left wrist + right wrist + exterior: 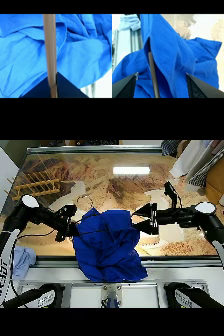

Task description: Fold the clothes and pants, and hang the long-sleeved shirts on hangers.

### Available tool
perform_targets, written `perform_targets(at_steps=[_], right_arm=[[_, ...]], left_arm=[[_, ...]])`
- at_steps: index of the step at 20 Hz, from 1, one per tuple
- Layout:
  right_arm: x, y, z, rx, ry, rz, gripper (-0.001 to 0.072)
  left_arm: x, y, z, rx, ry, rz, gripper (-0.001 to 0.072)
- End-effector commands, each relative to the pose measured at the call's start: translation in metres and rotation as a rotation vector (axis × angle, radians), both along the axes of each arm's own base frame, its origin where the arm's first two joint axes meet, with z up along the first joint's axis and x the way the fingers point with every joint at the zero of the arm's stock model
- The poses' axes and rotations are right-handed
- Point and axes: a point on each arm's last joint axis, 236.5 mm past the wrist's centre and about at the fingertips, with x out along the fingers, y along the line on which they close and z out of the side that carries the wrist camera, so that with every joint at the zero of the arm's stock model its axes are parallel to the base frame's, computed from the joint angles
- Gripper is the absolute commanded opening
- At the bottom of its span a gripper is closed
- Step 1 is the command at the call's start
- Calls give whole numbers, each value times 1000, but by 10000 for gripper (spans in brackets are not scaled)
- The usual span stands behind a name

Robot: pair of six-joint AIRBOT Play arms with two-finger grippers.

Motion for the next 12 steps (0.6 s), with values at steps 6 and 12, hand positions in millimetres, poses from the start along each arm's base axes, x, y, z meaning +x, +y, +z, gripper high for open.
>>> perform_targets(at_steps=[6, 12], right_arm=[[0, 4, 0, 5, 3, 3, 655], [1, 3, -1, 4, 1, -3, 79]], left_arm=[[0, -3, 2, -15, 0, 2, 9], [0, -3, 2, -14, 0, 2, 9]])
